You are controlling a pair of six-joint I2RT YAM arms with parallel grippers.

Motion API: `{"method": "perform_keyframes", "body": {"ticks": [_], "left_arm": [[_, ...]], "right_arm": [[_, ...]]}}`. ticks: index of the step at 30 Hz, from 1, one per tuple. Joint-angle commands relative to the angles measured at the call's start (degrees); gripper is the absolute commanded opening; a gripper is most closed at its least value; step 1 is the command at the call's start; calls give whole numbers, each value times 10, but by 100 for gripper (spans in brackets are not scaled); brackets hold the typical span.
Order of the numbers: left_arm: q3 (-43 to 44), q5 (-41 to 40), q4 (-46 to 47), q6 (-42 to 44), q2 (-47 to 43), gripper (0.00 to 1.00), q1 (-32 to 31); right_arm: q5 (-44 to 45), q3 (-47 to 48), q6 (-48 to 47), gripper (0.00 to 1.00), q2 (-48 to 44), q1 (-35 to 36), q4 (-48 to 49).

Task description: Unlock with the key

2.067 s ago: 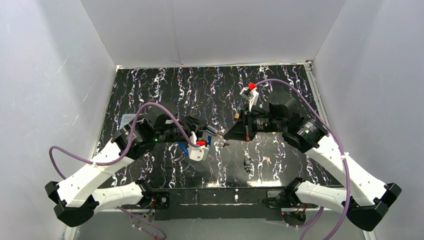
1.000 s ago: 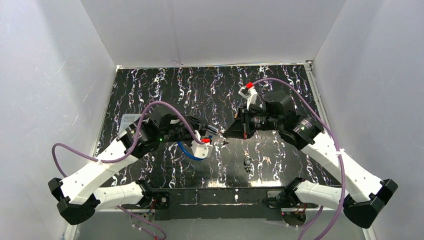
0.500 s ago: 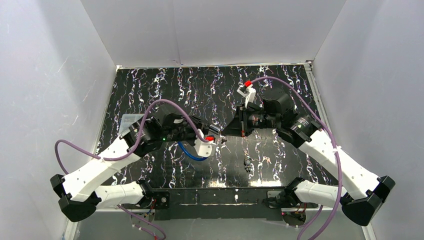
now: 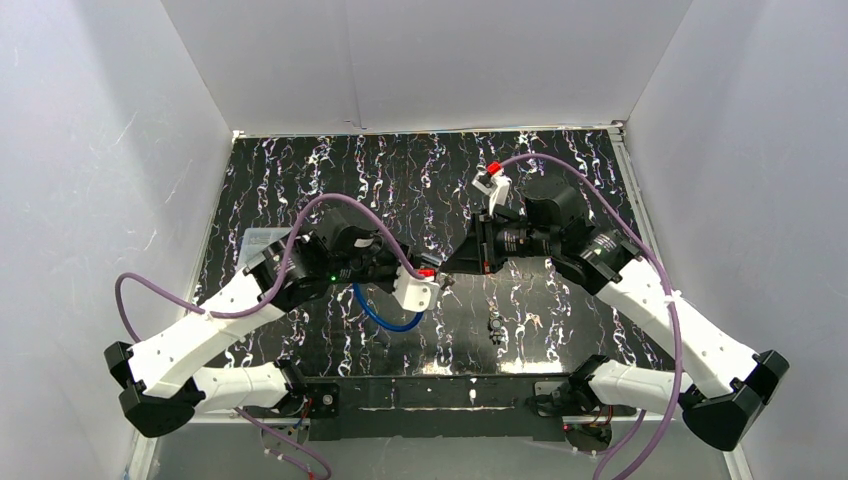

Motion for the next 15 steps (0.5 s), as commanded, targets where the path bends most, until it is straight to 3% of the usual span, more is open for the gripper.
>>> {"method": "perform_keyframes", "body": {"ticks": [1,8,15], "left_arm": [[33,55,63,0,4,0,-28],[23,16,57,15,-1,0,-29],[14,1,58,31,-6,0,-28]], "right_arm": [[36,22,-9,30,-19,4,60],[66,17,-31,41,-67,-1,7],[99,21,-44,39,-104,-10,-46]]}}
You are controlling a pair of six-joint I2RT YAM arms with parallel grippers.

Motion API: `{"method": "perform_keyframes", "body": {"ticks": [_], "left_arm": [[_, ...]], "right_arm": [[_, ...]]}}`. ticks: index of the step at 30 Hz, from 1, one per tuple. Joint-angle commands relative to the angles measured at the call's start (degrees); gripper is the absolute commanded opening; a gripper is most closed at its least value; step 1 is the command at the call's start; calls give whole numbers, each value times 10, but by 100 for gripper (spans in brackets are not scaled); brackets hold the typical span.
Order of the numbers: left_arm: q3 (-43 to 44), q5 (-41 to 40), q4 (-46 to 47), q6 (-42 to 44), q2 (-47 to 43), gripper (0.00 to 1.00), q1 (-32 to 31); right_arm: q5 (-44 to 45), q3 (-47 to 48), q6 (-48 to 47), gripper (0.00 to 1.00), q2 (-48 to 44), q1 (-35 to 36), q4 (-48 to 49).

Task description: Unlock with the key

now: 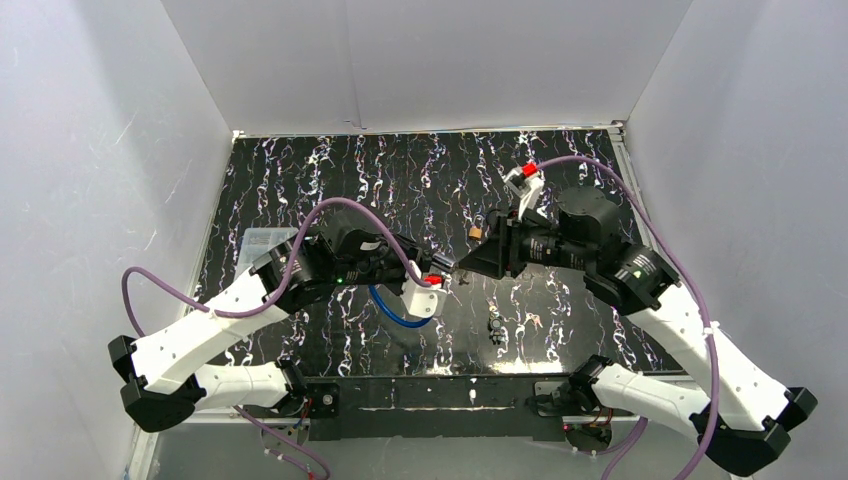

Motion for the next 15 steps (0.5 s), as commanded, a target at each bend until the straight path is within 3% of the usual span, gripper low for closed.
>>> {"method": "perform_keyframes", "body": {"ticks": [1,6,15], "left_arm": [[8,5,21,15,-18,0,-3],[7,-2,22,21,-21,0,-3],[3,-11,30,28,-18,0,-3]], "right_arm": [[30,19,-21,38,-20,-7,-26],[18,14,-19,30,-21,-8,-34],[1,18,-8,29,-6,-8,-19]]}}
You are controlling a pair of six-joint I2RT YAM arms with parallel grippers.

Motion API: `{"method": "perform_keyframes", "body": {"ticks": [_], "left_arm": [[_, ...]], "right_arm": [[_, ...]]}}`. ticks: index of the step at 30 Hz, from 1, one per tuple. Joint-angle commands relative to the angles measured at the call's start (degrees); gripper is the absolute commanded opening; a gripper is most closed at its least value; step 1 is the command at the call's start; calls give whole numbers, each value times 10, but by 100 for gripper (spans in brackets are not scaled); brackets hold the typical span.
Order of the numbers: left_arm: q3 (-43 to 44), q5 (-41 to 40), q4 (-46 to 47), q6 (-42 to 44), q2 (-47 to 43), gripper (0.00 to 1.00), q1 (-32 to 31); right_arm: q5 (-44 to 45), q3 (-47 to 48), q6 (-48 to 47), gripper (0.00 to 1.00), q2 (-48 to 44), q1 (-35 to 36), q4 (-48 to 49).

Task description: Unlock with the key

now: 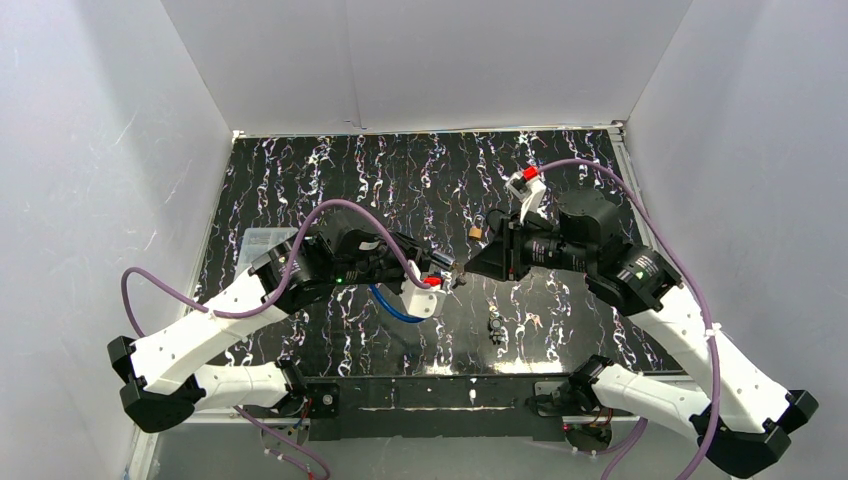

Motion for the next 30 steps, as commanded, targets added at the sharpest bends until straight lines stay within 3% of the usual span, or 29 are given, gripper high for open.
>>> {"method": "perform_keyframes", "body": {"ticks": [1,7,15,30], "left_arm": [[4,-3,26,8,-16,0,-2],[6,-1,31,9,-15,0,-2],[9,0,42,8,-13,0,-2],[7,-26,59,44,-9,0,-2]], "right_arm": [[-10,17,3,29,6,-1,22],[-20,11,14,23,20,-1,43],[-30,15,27,1,44,-1,67],[-56,-14,74,2,50,-4,100]]}}
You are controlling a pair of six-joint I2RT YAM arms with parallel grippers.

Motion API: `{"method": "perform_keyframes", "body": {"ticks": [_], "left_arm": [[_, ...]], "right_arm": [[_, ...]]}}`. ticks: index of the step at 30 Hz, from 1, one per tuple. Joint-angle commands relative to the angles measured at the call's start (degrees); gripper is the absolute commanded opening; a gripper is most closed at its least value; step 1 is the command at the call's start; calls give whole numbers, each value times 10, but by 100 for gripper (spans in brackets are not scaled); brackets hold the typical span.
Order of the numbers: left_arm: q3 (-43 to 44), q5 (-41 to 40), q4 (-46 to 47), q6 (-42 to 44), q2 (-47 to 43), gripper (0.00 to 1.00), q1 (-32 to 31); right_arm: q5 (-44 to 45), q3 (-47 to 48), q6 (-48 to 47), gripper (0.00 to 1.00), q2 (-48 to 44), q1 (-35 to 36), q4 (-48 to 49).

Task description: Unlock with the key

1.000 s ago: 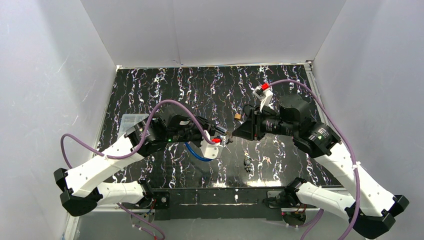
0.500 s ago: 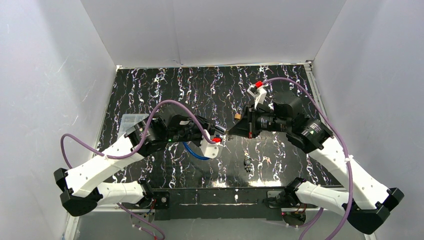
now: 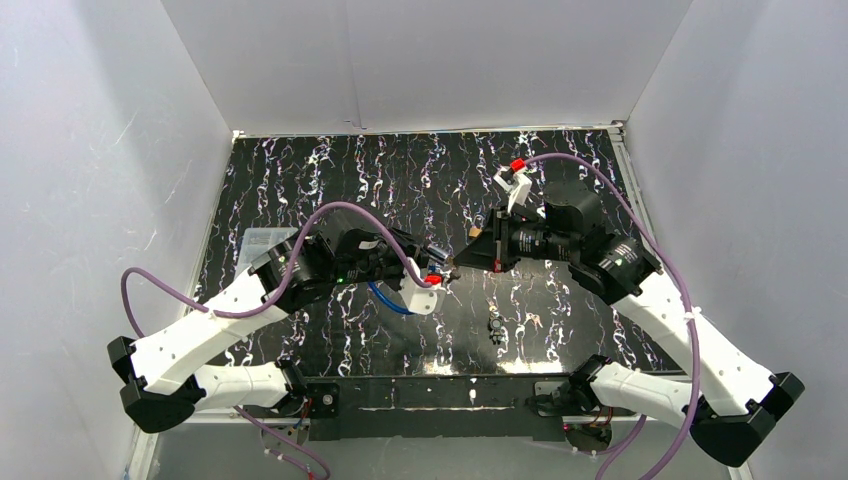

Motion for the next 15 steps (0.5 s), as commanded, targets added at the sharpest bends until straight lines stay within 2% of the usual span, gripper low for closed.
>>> {"method": "perform_keyframes", "body": {"ticks": [1,5,7,15], "left_arm": [[13,7,58,26,-6,0,-5],[17,3,57,13,-8,0,-5],[13,2,54,-1,-13,0,-5],[44,-3,10,-113,-7,0,-5]], "right_arm": [[-20,-6,17,5,6,-3,37],[4,12,-4,32,-6,-12,2],[19,26,-18,39,-13,-15,-13],[37,66,-59,43,-42,-17,-42]]}}
